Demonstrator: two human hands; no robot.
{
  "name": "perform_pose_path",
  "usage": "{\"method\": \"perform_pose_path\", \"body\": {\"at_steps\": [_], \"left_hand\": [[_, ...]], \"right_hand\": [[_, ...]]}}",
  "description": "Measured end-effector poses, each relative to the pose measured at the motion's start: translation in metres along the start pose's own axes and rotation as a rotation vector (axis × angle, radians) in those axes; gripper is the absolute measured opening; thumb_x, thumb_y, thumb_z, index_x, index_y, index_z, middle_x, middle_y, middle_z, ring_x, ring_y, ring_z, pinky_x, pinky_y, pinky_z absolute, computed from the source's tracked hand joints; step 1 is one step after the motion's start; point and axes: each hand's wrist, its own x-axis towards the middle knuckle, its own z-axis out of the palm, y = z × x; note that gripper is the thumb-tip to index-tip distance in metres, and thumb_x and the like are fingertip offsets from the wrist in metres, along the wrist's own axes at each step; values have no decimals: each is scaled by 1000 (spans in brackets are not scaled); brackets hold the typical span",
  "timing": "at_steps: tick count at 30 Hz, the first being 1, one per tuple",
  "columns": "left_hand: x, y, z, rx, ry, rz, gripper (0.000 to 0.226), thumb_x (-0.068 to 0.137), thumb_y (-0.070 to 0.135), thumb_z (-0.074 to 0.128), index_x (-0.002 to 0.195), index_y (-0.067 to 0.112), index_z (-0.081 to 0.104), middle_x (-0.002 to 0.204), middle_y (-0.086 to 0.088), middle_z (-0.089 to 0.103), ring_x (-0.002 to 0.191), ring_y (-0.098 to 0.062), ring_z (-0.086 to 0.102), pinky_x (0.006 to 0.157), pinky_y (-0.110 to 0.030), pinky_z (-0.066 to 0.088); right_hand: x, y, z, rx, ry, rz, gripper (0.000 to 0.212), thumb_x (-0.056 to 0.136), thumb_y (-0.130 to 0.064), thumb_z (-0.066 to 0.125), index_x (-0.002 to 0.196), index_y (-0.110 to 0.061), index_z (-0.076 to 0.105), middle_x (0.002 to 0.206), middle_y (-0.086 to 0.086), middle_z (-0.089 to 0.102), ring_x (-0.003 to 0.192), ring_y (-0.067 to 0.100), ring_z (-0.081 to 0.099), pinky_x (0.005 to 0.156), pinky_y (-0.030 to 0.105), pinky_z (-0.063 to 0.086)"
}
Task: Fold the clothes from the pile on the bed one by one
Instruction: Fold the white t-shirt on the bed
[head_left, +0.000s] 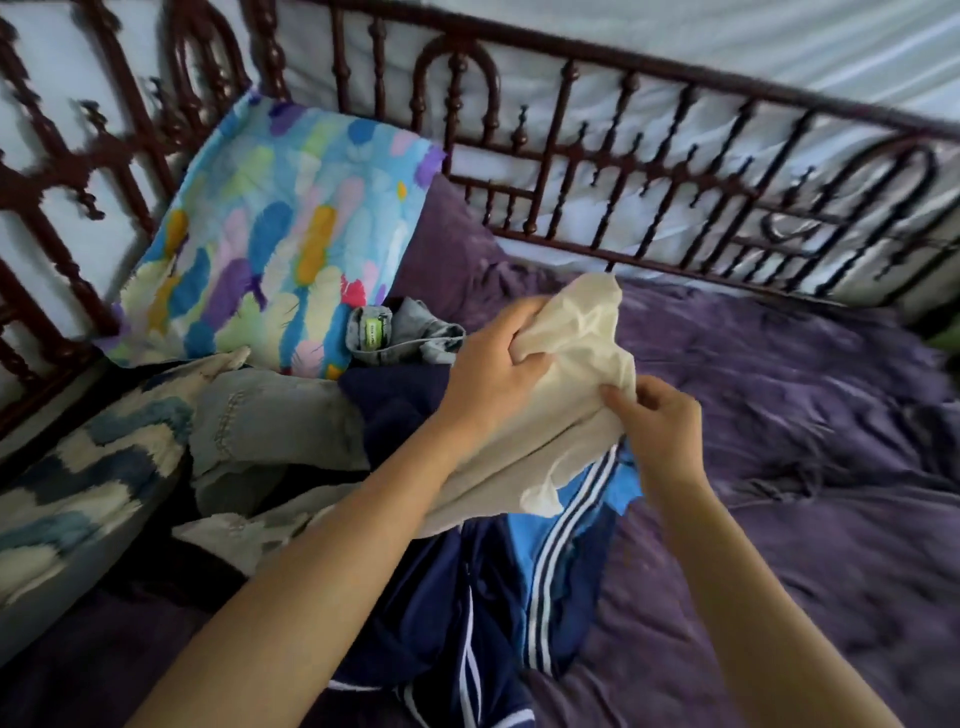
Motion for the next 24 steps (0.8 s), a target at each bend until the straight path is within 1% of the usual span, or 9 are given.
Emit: {"method": "perform_pose_path", "body": {"at_steps": [3, 6, 11, 14, 16, 18, 20, 22, 24], "left_hand": [[9, 70, 30, 17, 17, 173, 44, 78, -3, 63, 122, 2, 57, 106, -1, 63, 94, -11, 57, 79, -13, 40], [9, 140, 64, 0, 25, 311, 44, 80, -2, 65, 123, 0, 55, 109, -8, 65, 95, -13, 59, 82, -18, 43], [-2, 229, 143, -28, 65, 476, 42, 78, -1, 66, 119, 0, 56, 92, 9, 57, 75, 6, 50, 69, -7, 40], [-25, 244, 210, -76, 73, 412, 41, 79, -3, 65, 120, -2, 55, 92, 8, 58, 72, 8, 52, 65, -1, 38], [-46, 237, 256, -96, 37, 310, 40, 81, -2, 65, 120, 0, 55, 93, 6, 58, 69, 7, 53, 63, -1, 38], [-65, 226, 294, -97, -12, 179, 42, 80, -3, 65, 120, 3, 55, 95, 8, 60, 73, 7, 55, 64, -2, 40], [-82, 217, 322, -68, -96, 77, 45, 80, -3, 66, 123, 4, 55, 105, -2, 64, 86, -9, 59, 74, -15, 47], [-97, 211, 344, -44, -168, 10, 45, 80, -2, 65, 123, 5, 55, 113, -11, 65, 96, -20, 61, 83, -30, 48], [-108, 209, 358, -22, -185, -5, 44, 80, 0, 66, 122, 5, 56, 111, -8, 65, 99, -23, 62, 82, -27, 48]], "right_hand": [[-1, -36, -63, 80, 86, -125, 24, 81, -6, 68, 65, -24, 65, 53, -17, 62, 49, -5, 51, 51, 12, 45], [-4, -68, -129, 169, 147, -258, 27, 80, -5, 68, 62, -24, 63, 49, -18, 58, 47, -4, 49, 49, 13, 42], [-5, -95, -247, 259, 199, -408, 33, 76, -9, 68, 50, -30, 63, 46, -17, 52, 46, -1, 44, 48, 14, 40], [-4, -77, -316, 165, 230, -414, 29, 78, -8, 69, 57, -27, 62, 49, -15, 52, 50, 0, 44, 51, 16, 40], [-5, -51, -354, 74, 219, -390, 33, 80, -5, 68, 57, -27, 58, 45, -16, 48, 47, -3, 38, 48, 11, 34], [-6, -17, -382, -28, 195, -319, 34, 80, -2, 67, 55, -23, 57, 46, -15, 45, 47, -2, 36, 48, 13, 31], [-11, 16, -403, -102, 170, -222, 24, 80, -2, 67, 59, -13, 62, 53, -11, 47, 55, 3, 38, 54, 20, 32], [-18, 43, -422, -147, 146, -154, 18, 81, -4, 67, 63, -3, 65, 55, -7, 50, 57, 9, 39, 56, 23, 32], [-24, 56, -436, -190, 134, -148, 14, 81, -4, 67, 73, 7, 66, 60, 2, 53, 60, 13, 41, 57, 26, 32]]}}
